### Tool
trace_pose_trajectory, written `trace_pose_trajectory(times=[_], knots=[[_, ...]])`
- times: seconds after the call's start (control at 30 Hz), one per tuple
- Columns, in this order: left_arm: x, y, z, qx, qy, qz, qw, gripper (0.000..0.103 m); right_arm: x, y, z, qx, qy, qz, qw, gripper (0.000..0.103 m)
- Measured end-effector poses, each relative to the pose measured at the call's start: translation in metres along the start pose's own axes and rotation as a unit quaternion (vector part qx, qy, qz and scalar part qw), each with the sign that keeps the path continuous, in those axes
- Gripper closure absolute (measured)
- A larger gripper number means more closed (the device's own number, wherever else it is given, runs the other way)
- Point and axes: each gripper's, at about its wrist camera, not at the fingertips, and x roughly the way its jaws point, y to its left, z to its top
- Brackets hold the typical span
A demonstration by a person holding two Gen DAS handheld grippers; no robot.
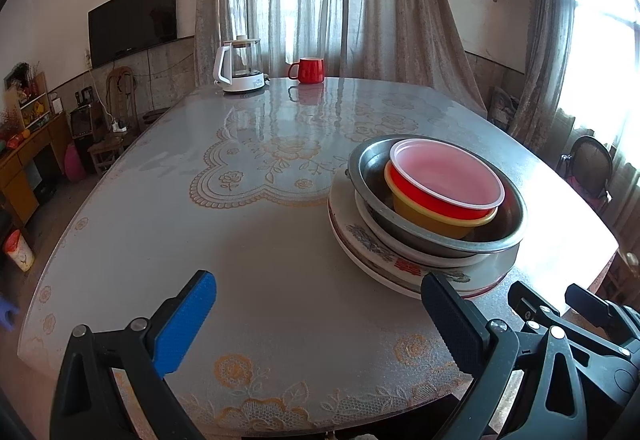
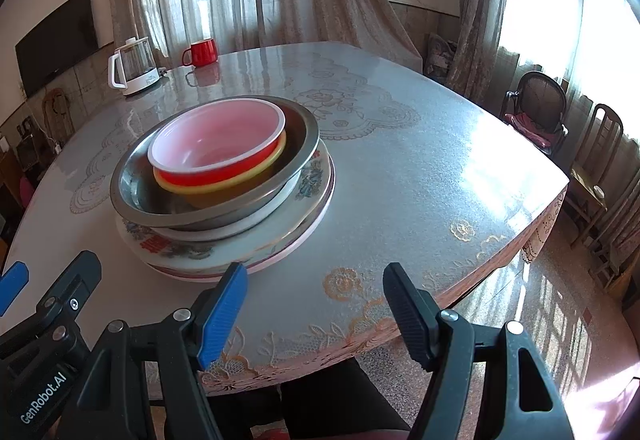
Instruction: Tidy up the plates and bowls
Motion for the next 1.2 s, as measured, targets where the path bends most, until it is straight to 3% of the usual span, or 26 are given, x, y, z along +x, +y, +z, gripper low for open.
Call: trace_pose_trajectory(times=[1.2], knots=[[0.0083, 0.0006, 0.0003, 0.006, 0.005, 0.001, 1.0, 0.004, 0.0017, -0.0013, 0.0032, -0.001, 0.0, 0.006, 1.0, 0.031]])
